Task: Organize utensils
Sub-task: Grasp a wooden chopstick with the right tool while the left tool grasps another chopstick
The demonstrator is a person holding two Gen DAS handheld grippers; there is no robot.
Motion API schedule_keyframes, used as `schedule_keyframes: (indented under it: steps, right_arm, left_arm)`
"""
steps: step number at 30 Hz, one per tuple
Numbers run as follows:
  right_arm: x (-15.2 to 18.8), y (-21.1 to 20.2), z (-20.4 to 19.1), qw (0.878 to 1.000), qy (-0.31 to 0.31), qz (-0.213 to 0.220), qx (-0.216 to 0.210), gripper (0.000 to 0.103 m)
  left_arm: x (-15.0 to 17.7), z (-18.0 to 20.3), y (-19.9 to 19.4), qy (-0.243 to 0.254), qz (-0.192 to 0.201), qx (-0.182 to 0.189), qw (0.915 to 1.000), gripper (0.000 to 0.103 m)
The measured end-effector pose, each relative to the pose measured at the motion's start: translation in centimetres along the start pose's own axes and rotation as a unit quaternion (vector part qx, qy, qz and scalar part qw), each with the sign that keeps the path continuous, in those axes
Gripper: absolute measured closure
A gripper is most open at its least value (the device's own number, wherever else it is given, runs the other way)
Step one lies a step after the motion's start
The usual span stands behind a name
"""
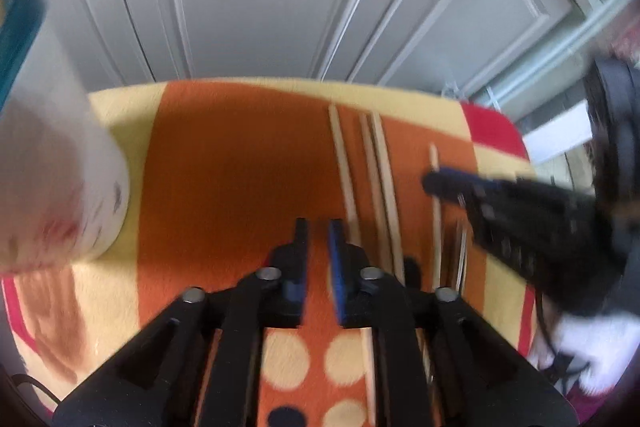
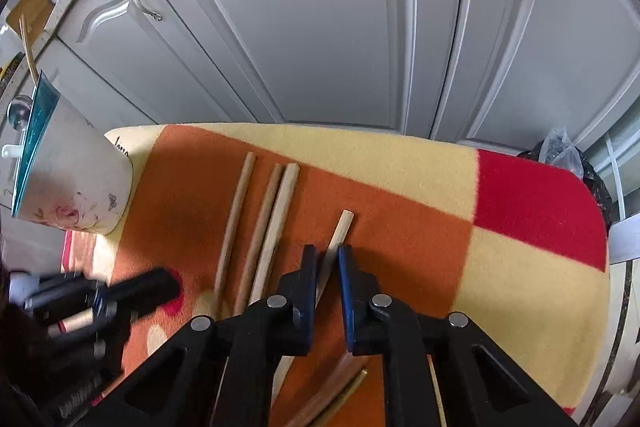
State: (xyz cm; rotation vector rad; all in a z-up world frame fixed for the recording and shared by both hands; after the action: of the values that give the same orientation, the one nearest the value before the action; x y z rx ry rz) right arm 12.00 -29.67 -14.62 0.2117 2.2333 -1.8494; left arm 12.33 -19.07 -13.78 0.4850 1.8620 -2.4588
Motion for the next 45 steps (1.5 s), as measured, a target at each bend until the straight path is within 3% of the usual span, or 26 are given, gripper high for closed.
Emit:
schedule_keyframes:
  steps: [1,10,20,21,23,26,35,45]
  right_arm:
    - [0.2,-0.1,0.5,1.0,0.001,0.001,0.004,0.093]
    - [0.7,-0.3,1.3,0.999,0.03,0.006,-0.033,0.093]
    - [0.0,0.0,1.2,0.998,0.035,0.009,-0.045,0.093]
    - [0.0,0.0,1.2,0.998,0.038,0.011,-0.047,0.092]
    - [-0.1,0.1,1.1,0.998,0.038,0.016,-0.048,0.092]
    - [-0.3,0.0,0.9,0.998,0.039,0.021,-0.055,0.093]
    - [0.1,-5.1,-0.8,0.993,0.036,0.065,-0.091,0.095]
    - [2.4,-13.7,-5.6,0.986,-0.011,0.126,-0.109,0.096]
  left_arm:
    - [-0.5,0.1,0.2,-0.001,0.005,-0.006,1.0,0.077]
    - [-5.0,0.1,2.2,-0.018,0.034,-0.06,0.9974,0.077]
    - [-4.9,0.7,2.6,-0.001,0.022,-0.041,0.9989,0.077]
    - [-5.0,0.8,2.7,0.002,0.023,-0.043,0.9988,0.077]
    - [-5.0,1.2,2.9,0.011,0.025,-0.039,0.9989,0.098]
    - [-5.0,1.8,3.3,-0.001,0.021,-0.016,0.9996,0.099]
    - [-1.7,1.5,-4.0,0.013,0.061,0.047,0.9969,0.099]
    - [1.3,-1.2,-14.0,0.006,0.136,0.07,0.9882,0.099]
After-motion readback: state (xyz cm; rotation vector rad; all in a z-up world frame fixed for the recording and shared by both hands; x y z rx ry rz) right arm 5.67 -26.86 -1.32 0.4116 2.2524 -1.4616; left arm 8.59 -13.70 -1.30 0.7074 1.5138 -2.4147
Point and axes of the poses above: each gripper's, at about its wrist camera, not at the fingertips, and y roughly the way its jaws point, z to its right, x to its underside, the point moved 9 cm from there along y, roughly the way its jaws point, and after that the axes turned 5 degrees about -z, right-handed, at the moved point
